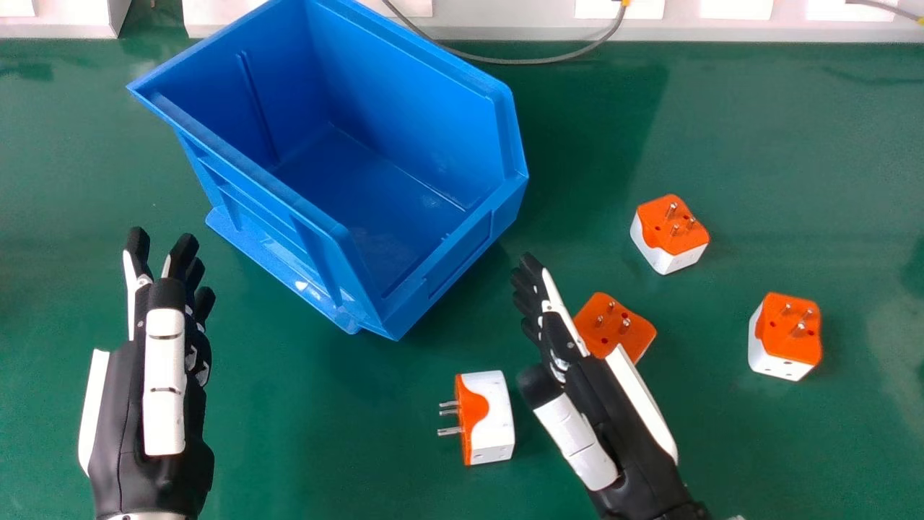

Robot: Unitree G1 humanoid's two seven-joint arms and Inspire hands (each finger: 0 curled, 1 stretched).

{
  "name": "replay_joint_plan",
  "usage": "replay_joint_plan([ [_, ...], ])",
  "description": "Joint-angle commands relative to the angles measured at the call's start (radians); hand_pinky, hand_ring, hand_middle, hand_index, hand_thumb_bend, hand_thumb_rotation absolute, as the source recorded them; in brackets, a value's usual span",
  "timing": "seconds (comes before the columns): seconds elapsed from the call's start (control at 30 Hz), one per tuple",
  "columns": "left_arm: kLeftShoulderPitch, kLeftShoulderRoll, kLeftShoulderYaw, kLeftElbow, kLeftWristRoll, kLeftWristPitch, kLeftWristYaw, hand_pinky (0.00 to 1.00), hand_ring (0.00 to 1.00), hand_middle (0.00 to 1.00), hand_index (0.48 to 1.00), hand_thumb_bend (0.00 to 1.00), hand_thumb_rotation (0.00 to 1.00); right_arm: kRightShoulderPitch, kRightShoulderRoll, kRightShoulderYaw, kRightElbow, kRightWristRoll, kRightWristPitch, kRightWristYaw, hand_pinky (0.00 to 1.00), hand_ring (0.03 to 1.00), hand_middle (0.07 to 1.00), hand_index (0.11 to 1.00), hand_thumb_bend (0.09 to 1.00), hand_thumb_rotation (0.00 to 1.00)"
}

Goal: Pick all objects and put in blue box

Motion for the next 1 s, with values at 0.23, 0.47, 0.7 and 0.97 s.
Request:
replay_joint_plan([
  [0.23,-0.003,0.002,0.003,-0.035,-0.01,-0.007,0.008,1.0,0.99,0.98,0.978,0.53,0.91,-0.011,-0.012,-0.005,-0.023,-0.014,-0.002,0.0,0.99,1.0,1.0,1.0,0.598,1.0],
  [0.47,-0.009,0.008,0.002,-0.035,-0.018,-0.001,0.001,1.0,1.0,0.98,0.985,0.55,0.92,-0.014,-0.01,-0.006,-0.025,-0.012,0.005,-0.001,0.99,1.0,1.0,1.0,0.611,1.0],
  [0.7,-0.01,-0.001,-0.001,-0.037,-0.013,-0.001,0.015,1.0,0.99,0.97,0.976,0.52,0.89,-0.017,-0.013,-0.013,-0.025,-0.013,-0.003,0.0,0.98,1.0,1.0,1.0,0.622,1.0],
  [0.97,-0.021,-0.002,-0.003,-0.025,-0.005,-0.005,0.017,1.0,1.0,0.98,0.985,0.49,0.91,-0.026,-0.02,-0.024,-0.023,-0.022,-0.016,-0.002,0.97,1.0,1.0,1.0,0.563,1.0],
])
